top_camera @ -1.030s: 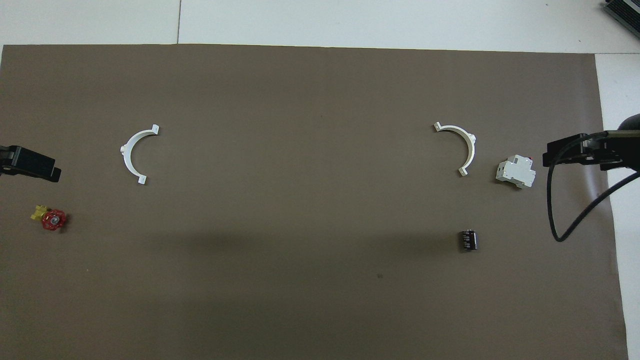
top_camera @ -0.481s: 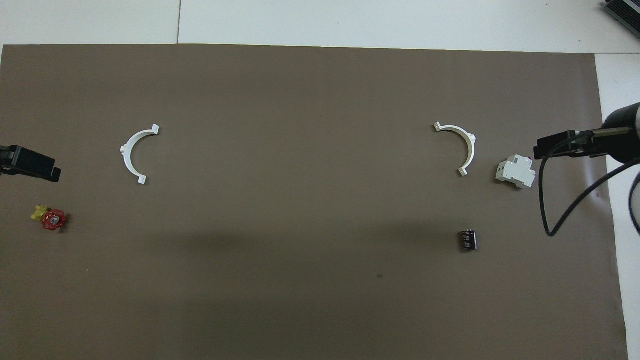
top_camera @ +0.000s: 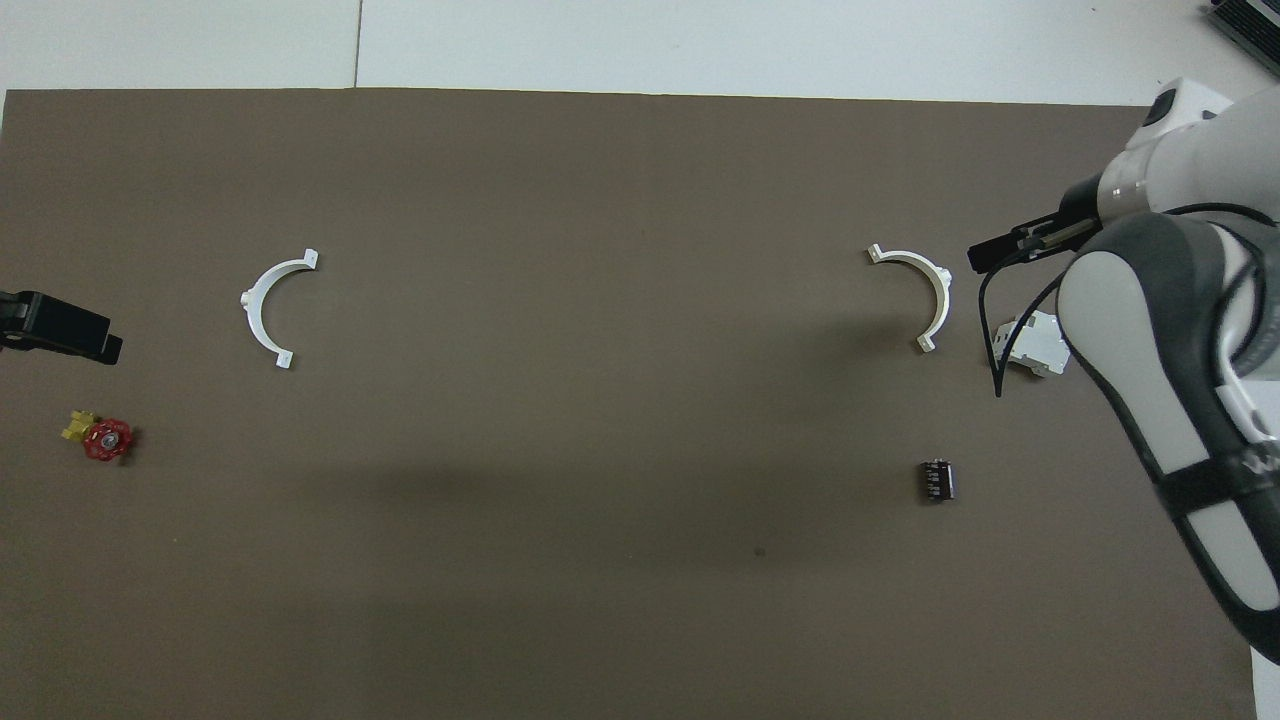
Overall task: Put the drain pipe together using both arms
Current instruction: 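Reach the right gripper to the white C-clamp half nearer it and grasp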
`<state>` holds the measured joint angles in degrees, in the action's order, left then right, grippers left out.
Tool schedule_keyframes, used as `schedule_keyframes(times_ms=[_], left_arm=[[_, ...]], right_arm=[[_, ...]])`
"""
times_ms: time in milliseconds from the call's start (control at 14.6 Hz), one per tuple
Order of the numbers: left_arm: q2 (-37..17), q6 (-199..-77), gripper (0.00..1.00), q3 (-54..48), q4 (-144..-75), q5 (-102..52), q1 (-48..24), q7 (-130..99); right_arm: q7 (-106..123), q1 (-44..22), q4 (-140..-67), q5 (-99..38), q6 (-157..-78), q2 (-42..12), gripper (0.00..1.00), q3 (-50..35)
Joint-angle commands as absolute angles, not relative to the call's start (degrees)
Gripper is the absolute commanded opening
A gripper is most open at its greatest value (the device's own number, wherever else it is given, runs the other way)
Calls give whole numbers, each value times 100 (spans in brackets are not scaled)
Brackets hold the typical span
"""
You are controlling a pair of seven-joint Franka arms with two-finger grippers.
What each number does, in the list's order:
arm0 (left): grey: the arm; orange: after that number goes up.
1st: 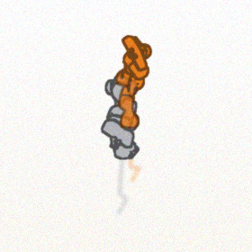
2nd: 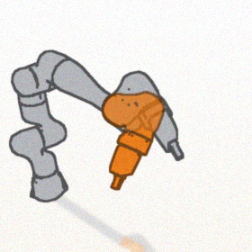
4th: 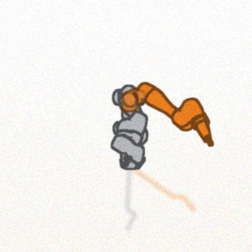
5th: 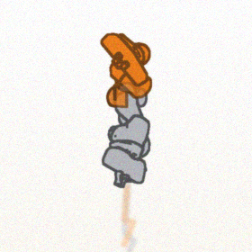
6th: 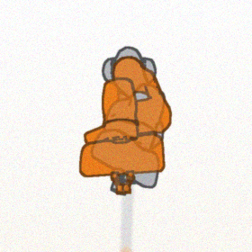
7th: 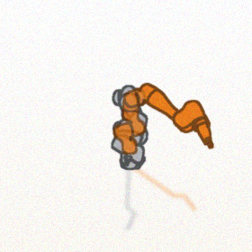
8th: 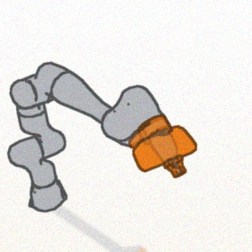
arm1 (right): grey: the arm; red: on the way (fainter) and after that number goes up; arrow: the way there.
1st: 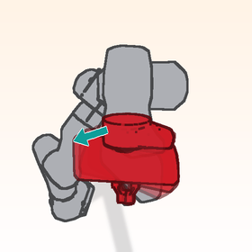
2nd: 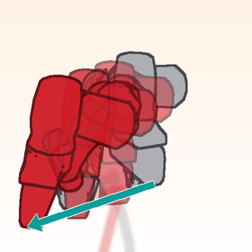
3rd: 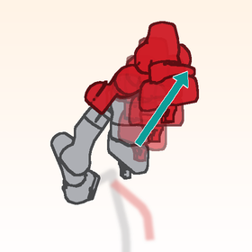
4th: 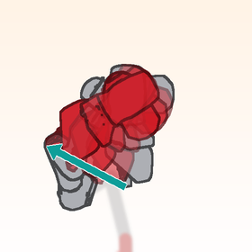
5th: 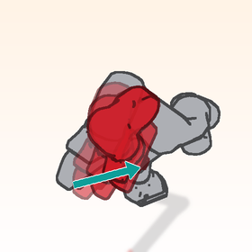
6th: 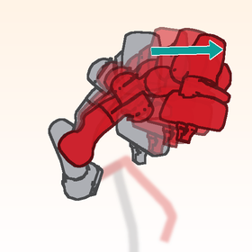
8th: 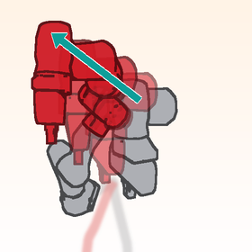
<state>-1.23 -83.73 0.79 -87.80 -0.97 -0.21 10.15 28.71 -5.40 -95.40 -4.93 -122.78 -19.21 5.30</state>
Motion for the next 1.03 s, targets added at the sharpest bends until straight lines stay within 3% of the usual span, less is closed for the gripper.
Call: schedule_keyframes(times_ms=[0,137,412,687,961], left_arm=[[35,-8358,100,53,-8938,-35,26,1046],[35,-8358,100,53,-8938,-35,26,1046],[35,-8358,100,53,-8938,-35,26,1046],[35,-8358,100,53,-8938,-35,26,1046],[79,-8411,100,26,-9060,-26,-88,1037]], right_arm=[[3715,-448,-9894,-668,-13021,-2118,100,501],[3876,-448,-10256,-668,-13568,-2231,100,492],[4271,-422,-10292,-677,-13832,-2601,98,492],[4271,-422,-10345,-826,-14194,-2803,84,492],[4298,-431,-10441,-835,-14238,-2839,62,492]])
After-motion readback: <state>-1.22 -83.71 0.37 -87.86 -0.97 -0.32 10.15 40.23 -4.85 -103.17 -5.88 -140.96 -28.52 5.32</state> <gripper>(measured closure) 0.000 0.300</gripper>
